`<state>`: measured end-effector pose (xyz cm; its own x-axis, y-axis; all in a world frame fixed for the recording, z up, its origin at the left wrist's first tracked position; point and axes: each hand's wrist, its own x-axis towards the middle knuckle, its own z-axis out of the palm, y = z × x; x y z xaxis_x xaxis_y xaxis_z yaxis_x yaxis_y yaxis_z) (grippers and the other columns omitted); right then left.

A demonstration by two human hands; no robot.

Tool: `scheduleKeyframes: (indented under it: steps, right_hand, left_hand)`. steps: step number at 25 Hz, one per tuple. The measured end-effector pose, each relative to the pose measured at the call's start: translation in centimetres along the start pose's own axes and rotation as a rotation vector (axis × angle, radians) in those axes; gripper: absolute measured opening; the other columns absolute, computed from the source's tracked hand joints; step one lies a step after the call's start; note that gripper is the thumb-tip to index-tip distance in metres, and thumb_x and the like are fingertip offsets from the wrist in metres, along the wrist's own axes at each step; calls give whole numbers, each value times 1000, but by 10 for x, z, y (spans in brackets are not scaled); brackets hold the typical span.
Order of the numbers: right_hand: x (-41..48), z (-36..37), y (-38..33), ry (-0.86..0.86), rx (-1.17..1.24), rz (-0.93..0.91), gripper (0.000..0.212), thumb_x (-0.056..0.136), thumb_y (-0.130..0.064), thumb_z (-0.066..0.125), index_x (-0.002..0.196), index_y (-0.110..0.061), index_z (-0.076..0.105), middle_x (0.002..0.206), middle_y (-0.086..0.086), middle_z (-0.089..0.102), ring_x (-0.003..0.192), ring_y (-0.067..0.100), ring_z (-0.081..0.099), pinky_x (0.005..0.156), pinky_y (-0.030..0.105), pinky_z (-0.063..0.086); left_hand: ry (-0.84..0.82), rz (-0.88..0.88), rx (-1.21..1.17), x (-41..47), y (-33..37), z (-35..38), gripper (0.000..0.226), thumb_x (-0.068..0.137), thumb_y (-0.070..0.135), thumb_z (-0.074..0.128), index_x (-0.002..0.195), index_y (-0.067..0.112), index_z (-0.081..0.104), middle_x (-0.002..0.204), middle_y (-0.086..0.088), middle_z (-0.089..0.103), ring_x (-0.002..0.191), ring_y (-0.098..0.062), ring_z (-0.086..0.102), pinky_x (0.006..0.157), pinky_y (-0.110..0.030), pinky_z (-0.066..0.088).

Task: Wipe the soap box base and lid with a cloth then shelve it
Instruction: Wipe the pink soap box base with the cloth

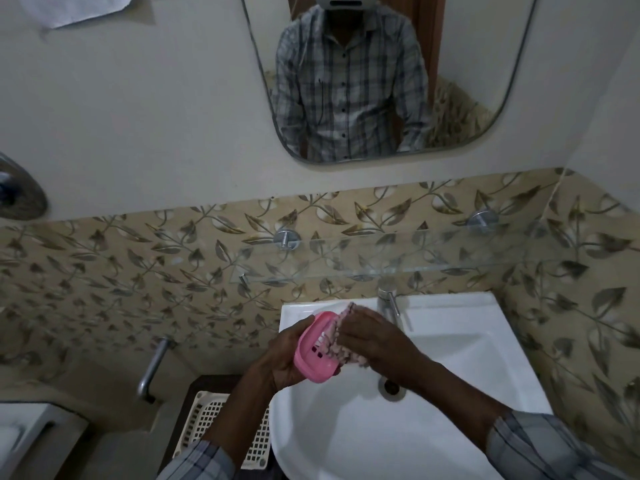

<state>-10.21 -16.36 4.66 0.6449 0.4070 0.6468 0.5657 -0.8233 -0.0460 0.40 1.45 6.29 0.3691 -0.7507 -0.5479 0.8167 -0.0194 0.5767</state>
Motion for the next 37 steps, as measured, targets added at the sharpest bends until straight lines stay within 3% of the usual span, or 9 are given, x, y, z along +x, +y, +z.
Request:
scheduleKeyframes:
  steps: [9, 13, 19, 22, 24, 26, 30, 33, 37]
  right_hand:
    - [-10, 15, -6, -11, 116, 36, 17, 82, -3, 65, 95, -9, 74, 99, 11, 72, 99, 30, 66, 93, 47, 53]
    - [-15, 12, -7, -61, -18, 85, 19, 72, -4, 74, 87, -15, 76, 91, 5, 73, 97, 27, 69, 106, 55, 44]
    - [-9, 8, -17, -294, -241, 230, 28, 60, -23, 87, 87, -20, 79, 95, 6, 74, 105, 29, 66, 108, 60, 40]
    - [-2, 6, -20, -466, -43, 252, 31, 67, -12, 81, 97, -10, 76, 107, 15, 72, 112, 35, 60, 108, 55, 37]
    - [2, -10, -6, -381, 337, 525, 23, 74, 1, 69, 96, -4, 74, 103, 16, 73, 104, 35, 66, 96, 44, 50]
    - [-3, -27, 19, -45, 843, 1019, 18, 77, 11, 66, 89, 1, 75, 91, 17, 77, 88, 34, 74, 81, 41, 60]
    - [-32, -31, 30, 225, 1333, 1516, 27, 84, 2, 71, 110, -3, 72, 100, 16, 77, 93, 31, 75, 86, 44, 59]
    - [-31, -25, 17, 236, 1113, 1397, 32, 79, 5, 74, 110, -5, 71, 101, 10, 77, 95, 25, 74, 91, 39, 58]
    - [-10, -9, -6, -35, 78, 451, 41, 67, -8, 83, 106, -12, 72, 101, 7, 70, 92, 24, 66, 80, 32, 56]
  left_hand:
    - [43, 8, -85, 14, -22, -14, 53, 89, 39, 53, 112, -5, 72, 108, -26, 72, 94, -37, 72, 82, -45, 59]
    - [73, 17, -45, 19, -28, -17, 49, 92, 41, 55, 115, 0, 72, 110, -24, 72, 94, -37, 71, 83, -47, 58]
    - [158, 55, 39, 29, -31, -12, 46, 88, 42, 60, 111, 5, 74, 106, -20, 74, 89, -34, 73, 79, -44, 58]
    - [216, 55, 62, 32, -36, -12, 50, 92, 44, 56, 117, 2, 69, 103, -21, 74, 89, -33, 73, 77, -42, 59]
    - [190, 79, -15, 29, -36, -12, 57, 96, 45, 49, 131, 1, 60, 110, -24, 71, 95, -35, 70, 80, -45, 59]
    - [110, 131, -140, 23, -27, -13, 70, 89, 46, 59, 139, -2, 51, 115, -28, 66, 96, -38, 67, 82, -47, 59]
    - [-80, 126, -254, 12, -12, -23, 101, 54, 35, 94, 134, -9, 52, 118, -31, 60, 97, -41, 66, 86, -47, 58]
    - [-52, 95, -204, 15, -15, -22, 85, 67, 44, 82, 130, -7, 57, 116, -30, 63, 95, -40, 66, 84, -47, 57]
    - [106, 127, -123, 27, -21, -6, 62, 89, 49, 52, 127, 2, 62, 117, -24, 69, 99, -35, 69, 89, -47, 54]
